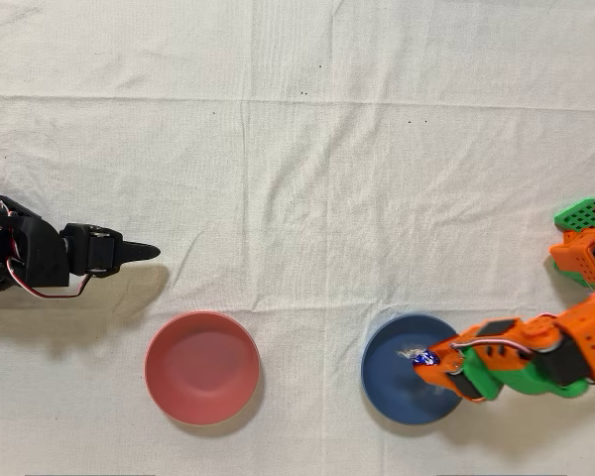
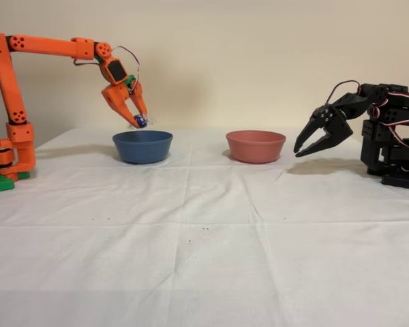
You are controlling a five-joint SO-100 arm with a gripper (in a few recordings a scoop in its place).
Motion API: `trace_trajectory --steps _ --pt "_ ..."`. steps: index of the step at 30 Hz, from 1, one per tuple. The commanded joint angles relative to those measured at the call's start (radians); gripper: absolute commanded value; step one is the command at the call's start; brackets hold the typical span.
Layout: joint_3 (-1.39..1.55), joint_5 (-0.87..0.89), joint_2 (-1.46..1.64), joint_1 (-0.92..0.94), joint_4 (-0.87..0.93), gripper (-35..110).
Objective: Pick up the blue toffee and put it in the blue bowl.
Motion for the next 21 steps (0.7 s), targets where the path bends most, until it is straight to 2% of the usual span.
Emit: trace_trajectory --steps 1,7,16,21 --pt "-0.089 -0.011 -0.017 -0.006 -0.009 6" --pt "-0.118 -0.021 -0.041 0.002 -0.009 10" --pt "-0.087 -0.049 -0.011 0.017 0.005 31" --pt "-0.078 -0.058 0.017 0.023 0.021 35"
